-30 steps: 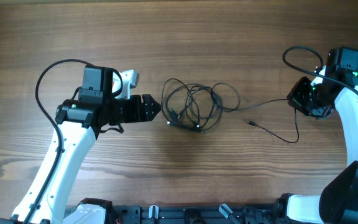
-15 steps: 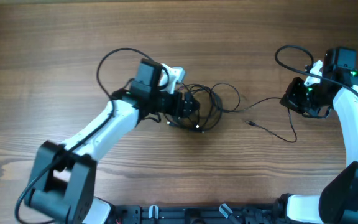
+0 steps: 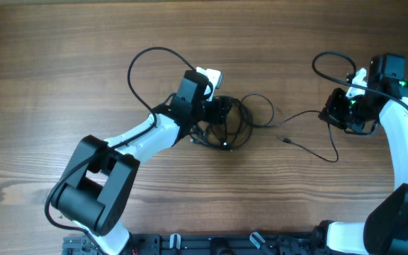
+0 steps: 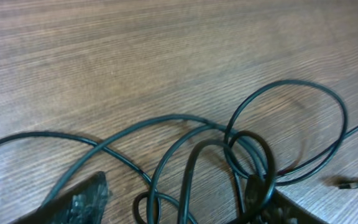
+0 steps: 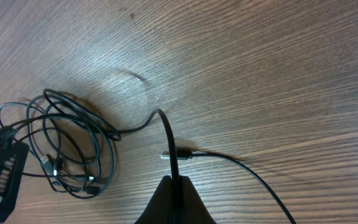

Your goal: Untangle cables

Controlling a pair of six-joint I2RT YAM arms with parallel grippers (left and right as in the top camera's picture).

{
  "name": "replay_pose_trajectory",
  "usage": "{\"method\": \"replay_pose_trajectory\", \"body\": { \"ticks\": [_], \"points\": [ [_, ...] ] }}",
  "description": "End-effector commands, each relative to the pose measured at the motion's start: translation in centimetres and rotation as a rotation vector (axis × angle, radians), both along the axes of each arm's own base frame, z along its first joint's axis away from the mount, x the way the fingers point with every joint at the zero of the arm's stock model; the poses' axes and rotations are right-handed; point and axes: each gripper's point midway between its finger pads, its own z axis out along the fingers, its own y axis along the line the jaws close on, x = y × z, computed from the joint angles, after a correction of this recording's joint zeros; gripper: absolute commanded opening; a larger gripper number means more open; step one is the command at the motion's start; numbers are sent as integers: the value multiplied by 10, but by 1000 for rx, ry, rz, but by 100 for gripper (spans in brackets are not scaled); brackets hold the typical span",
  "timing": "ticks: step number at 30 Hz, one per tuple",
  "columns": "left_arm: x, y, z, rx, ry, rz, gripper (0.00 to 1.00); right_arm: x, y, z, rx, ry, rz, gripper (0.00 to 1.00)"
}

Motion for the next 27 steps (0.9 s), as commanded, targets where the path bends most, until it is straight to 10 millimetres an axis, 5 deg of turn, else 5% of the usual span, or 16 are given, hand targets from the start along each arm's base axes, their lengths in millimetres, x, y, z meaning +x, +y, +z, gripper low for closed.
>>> {"method": "replay_pose_trajectory", "body": {
  "ticks": [1,4,7,10,16,19,22,27],
  "points": [
    [2,1,-6,13,-2,10,45,5,3,11,6,-39,18,4],
    [1,2,-6,16,3,11,4,5,3,11,6,-39,18,4],
    [4,15,2,23,9,40,4,5,2,11,-3,-45,30,4],
    [7,58,26,45,26,132,4,3,-15,6,-62,-6,-69,4],
    [5,210,115,10,-34,498,4,4,-57,7,-72,-10,-267,4],
    [-4,266,153,-133,-69,703,4,1,-79,8,-70,-14,-350,4],
    [-12,287,174,-253,-86,730,4,-6,-100,8,-71,-11,-414,4],
    [-20,312,165,-246,-51,810,4,-17,-126,8,-69,-6,-507,4]
  ]
}}
